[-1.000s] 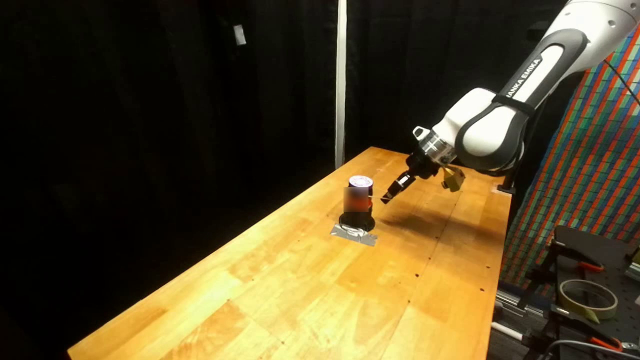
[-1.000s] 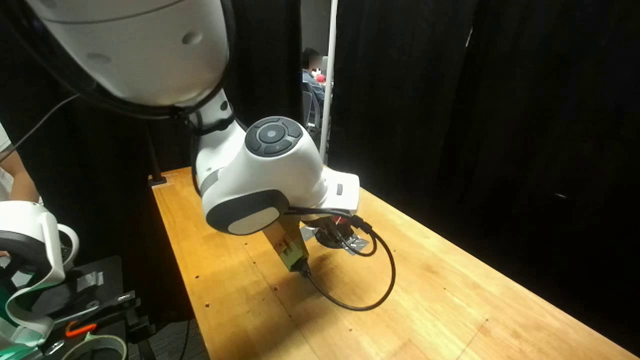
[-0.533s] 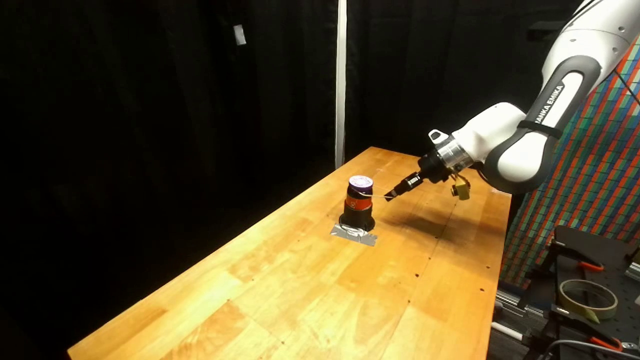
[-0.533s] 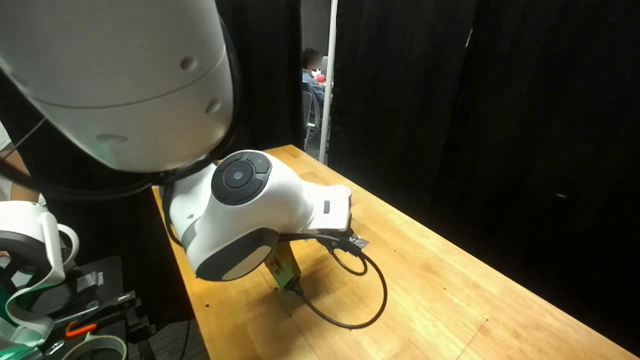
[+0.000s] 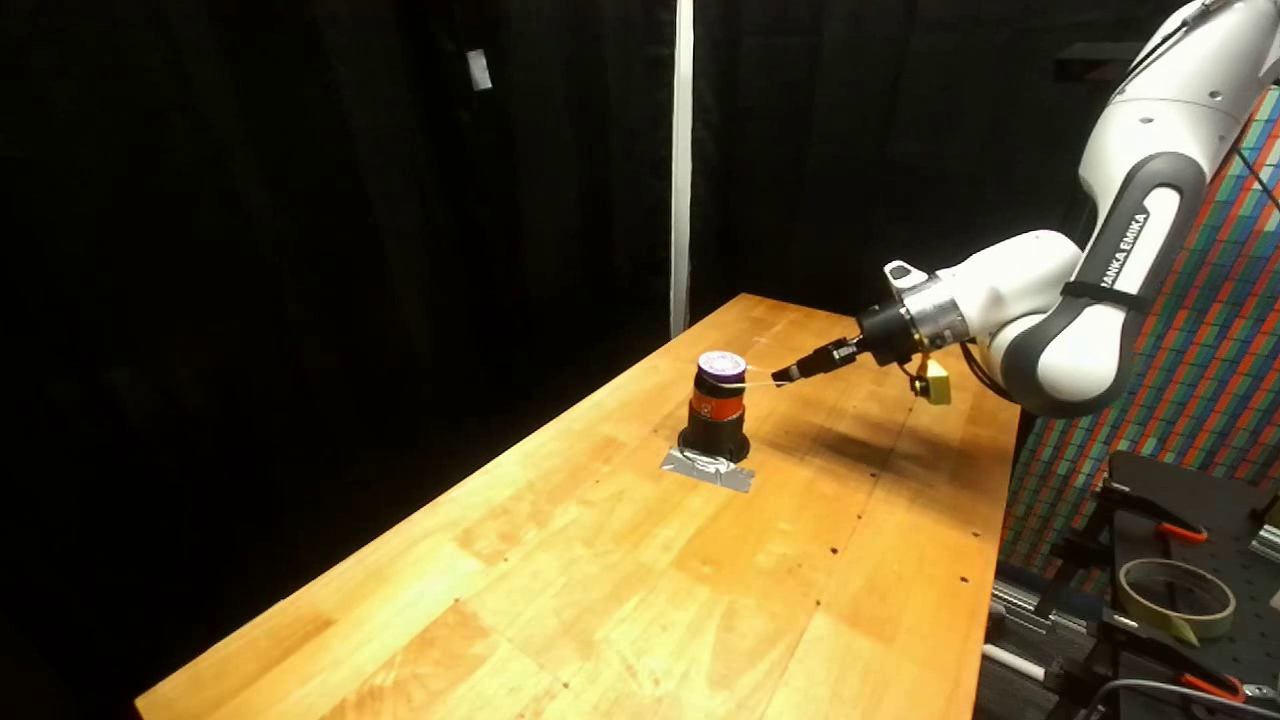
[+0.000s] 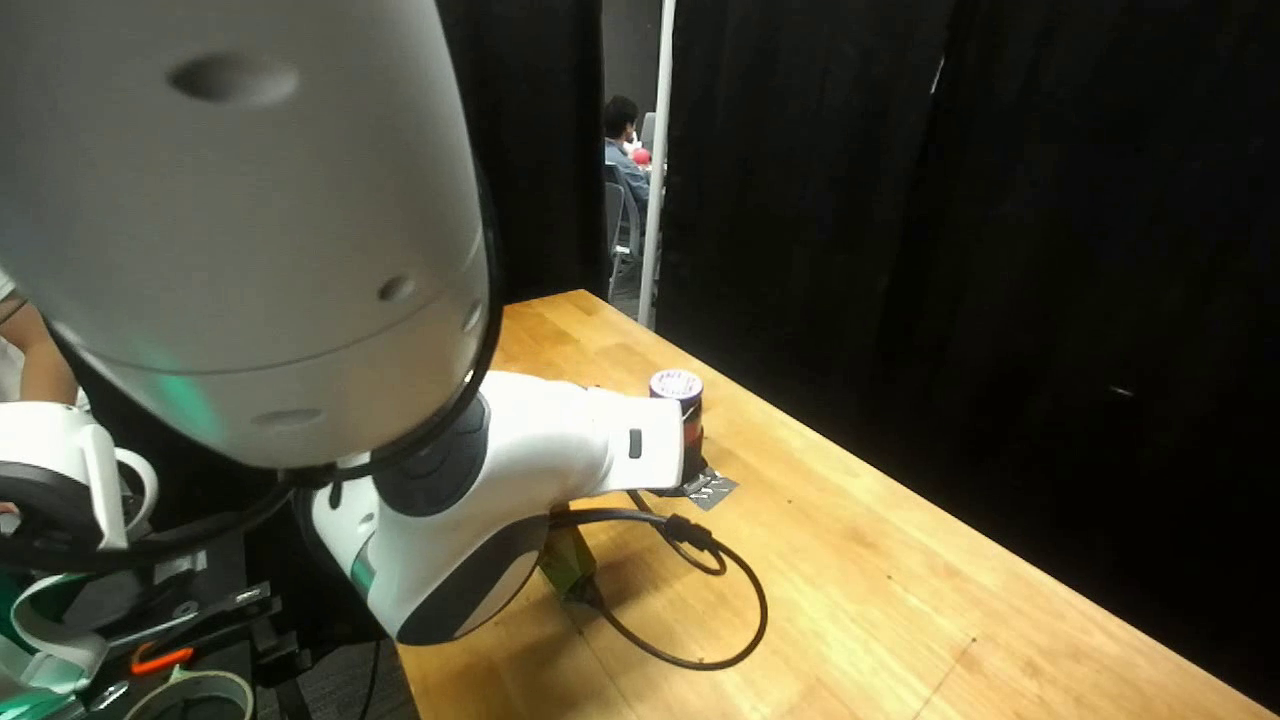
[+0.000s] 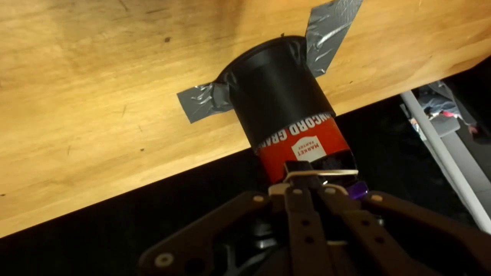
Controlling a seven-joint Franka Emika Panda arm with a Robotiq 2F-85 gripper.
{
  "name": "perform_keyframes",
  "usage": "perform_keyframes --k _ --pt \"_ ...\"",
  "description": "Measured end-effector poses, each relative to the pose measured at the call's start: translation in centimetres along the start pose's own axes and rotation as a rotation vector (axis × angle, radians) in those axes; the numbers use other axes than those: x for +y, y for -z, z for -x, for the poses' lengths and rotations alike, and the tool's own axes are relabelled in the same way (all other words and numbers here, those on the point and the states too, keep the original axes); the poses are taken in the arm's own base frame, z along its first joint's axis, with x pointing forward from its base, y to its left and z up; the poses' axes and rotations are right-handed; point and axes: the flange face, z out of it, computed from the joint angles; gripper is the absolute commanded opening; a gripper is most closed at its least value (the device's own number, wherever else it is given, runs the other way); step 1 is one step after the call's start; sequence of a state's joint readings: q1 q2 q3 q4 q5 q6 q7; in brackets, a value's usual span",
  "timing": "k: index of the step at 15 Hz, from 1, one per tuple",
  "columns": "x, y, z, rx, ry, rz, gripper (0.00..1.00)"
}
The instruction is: Put a rubber band around the base of the cup
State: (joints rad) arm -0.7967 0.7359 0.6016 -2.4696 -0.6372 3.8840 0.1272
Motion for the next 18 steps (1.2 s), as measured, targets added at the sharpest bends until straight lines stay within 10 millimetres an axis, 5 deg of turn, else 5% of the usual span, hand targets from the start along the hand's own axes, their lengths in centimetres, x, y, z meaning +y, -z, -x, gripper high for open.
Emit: perform_keyframes --k 5,6,7,8,9,13,14,16,18 --pt "0.3 1.0 0.6 0.126 -0.027 -0.015 0.03" --pt "0.2 1.1 0.7 0.144 -0.029 -0.021 0.21" --pt "0.0 1.1 0.9 0.158 -0.028 -0.026 0.06" --pt "-0.2 1.0 1.0 0.167 -0.029 -0.032 0.08" --pt "-0.3 0.9 1.1 0.172 -0.026 -0.036 0.33" --pt "-0.8 0.4 1.3 0.169 -0.022 -0.048 0.55" --pt "-0.8 0.3 1.3 0.166 -0.020 -0.046 0.37" --pt "-0.7 0.1 1.5 0.154 -0.018 -0.040 0.53" --pt "-0.8 -0.1 1.5 0.150 -0.015 -0.042 0.56"
